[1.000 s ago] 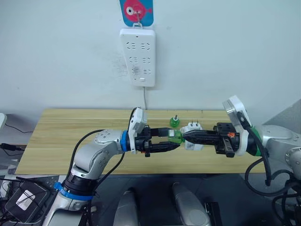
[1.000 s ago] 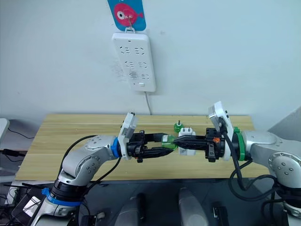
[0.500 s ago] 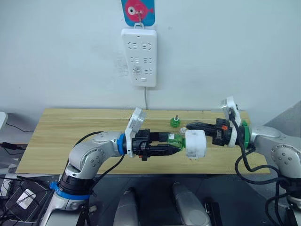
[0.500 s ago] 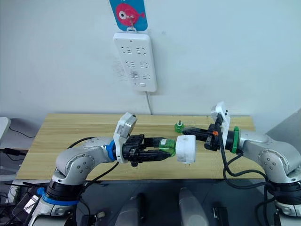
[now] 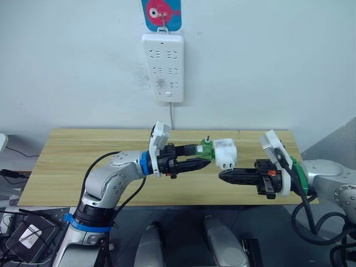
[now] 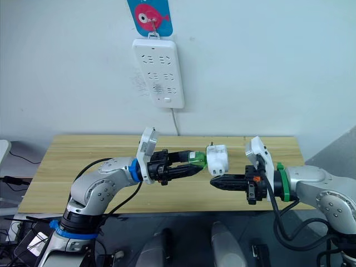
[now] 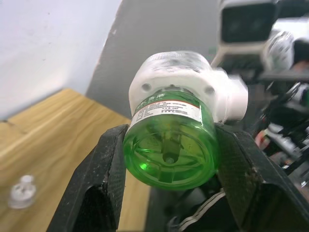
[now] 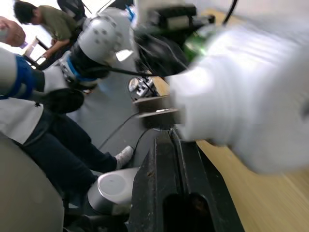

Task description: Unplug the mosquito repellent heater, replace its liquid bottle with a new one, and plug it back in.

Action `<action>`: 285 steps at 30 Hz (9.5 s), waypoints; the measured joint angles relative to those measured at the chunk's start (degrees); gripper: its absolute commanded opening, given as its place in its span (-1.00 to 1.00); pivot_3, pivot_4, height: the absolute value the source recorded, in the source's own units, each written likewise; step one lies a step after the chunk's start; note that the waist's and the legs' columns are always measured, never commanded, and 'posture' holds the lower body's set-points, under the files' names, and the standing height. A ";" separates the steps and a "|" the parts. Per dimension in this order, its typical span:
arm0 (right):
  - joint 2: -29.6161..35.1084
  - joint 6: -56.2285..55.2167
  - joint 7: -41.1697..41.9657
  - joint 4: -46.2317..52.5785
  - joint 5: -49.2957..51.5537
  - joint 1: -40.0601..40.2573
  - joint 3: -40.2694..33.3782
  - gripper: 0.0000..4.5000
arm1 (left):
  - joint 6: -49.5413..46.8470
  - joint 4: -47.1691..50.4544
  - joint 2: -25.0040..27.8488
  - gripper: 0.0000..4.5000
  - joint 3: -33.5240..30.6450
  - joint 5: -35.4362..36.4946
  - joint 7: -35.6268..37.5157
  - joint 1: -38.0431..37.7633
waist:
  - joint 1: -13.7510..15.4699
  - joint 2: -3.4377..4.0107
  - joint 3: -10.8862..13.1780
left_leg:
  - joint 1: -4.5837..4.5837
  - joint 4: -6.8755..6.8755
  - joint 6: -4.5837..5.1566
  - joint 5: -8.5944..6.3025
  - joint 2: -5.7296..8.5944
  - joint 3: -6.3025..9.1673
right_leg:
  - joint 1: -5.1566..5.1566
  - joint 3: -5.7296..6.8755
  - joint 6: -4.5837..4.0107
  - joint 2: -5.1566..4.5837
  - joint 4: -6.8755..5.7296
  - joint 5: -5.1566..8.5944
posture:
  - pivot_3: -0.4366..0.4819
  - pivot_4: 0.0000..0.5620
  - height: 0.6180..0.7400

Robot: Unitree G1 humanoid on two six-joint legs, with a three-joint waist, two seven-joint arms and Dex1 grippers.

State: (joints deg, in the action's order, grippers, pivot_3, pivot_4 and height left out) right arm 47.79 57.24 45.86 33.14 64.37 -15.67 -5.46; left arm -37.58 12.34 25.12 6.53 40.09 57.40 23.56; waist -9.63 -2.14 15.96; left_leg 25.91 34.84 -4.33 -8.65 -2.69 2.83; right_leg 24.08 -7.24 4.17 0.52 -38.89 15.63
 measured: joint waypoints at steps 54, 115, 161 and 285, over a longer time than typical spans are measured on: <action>-33.32 -8.70 -50.27 -2.87 13.32 8.77 -10.18 1.00 | -8.96 -2.23 -22.85 0.04 -14.36 14.61 -31.29 -2.74 | -1.69 0.09 -0.06 | 0.02 0.12 0.01 0.01 0.00 0.02 | -0.03 -0.03 0.05 0.03 -0.11 -0.05 | -0.68 -0.16 0.93; -15.33 -8.78 -45.74 -9.86 28.82 9.58 -11.47 1.00 | -14.34 -3.83 -16.36 0.03 -15.99 28.72 -34.36 1.48 | -1.70 0.11 -0.08 | 0.00 0.09 0.02 0.02 0.01 0.03 | -0.05 -0.06 0.03 0.08 -0.10 -0.06 | -0.64 -0.17 0.93; -51.67 -39.54 -74.60 -7.56 16.11 -0.84 6.76 0.45 | -3.32 -1.62 -27.89 0.03 -11.80 22.37 -42.13 -2.11 | -1.60 0.18 -0.21 | 0.09 0.09 0.02 0.02 0.01 0.15 | -0.03 0.02 0.04 0.07 -0.08 -0.07 | -0.58 -0.21 0.93; -35.21 -16.47 -32.14 -2.42 -41.82 -15.52 16.36 0.35 | 21.47 -50.56 2.80 -0.40 -14.04 -17.40 4.23 31.78 | -1.84 0.24 -0.24 | 0.06 0.20 0.04 0.14 -0.02 0.26 | -0.01 0.16 0.15 0.05 -0.33 -0.25 | -0.63 -0.16 0.93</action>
State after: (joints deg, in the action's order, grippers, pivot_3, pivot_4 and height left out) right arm 12.59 40.77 13.72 30.73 22.55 -31.19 10.90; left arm -16.11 -38.22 27.92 -7.51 22.69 61.62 55.34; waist -11.47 -1.90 15.72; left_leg 25.98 35.04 -4.29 -8.51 -2.71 3.09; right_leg 24.06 -7.08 4.32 0.58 -39.22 15.37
